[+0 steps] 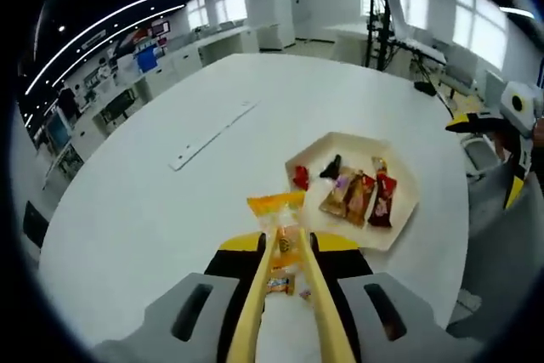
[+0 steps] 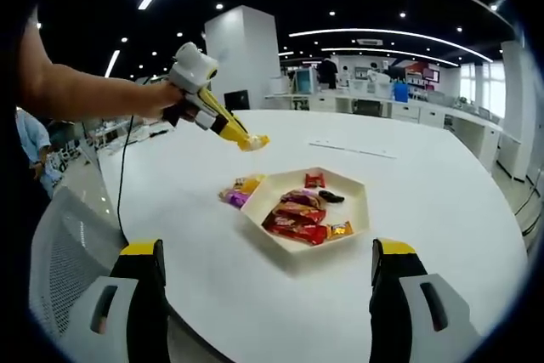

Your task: Place the target food into the container with the food tongs after gripping and lifting it, then release it inside without dropping or visibly crushing the food.

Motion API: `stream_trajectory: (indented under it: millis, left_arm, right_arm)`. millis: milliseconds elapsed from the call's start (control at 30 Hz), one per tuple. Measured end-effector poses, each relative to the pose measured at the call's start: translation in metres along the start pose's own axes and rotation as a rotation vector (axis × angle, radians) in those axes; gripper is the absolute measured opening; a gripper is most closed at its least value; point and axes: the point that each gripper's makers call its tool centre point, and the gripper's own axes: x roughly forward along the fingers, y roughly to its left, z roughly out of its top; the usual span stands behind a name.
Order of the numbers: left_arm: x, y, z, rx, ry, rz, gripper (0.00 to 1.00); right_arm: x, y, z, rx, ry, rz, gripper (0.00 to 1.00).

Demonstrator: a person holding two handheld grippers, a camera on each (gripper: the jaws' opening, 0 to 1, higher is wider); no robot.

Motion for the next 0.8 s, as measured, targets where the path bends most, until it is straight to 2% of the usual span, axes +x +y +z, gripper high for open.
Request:
stream_trajectory:
  millis: [433,800]
  left_arm:
    - [0.024,-0.046,0.060,0.139,-0.016,-0.108,0.17]
    - [0.036,-0.073,0.091,0.184,-0.038,-0.179,0.17]
  right_arm:
    - [-0.003,-0.002,0.003,0.009,-0.016,-0.014,0.99]
    - [-0.004,-0.006,0.004,0.020,-0.027,-0.031,0.99]
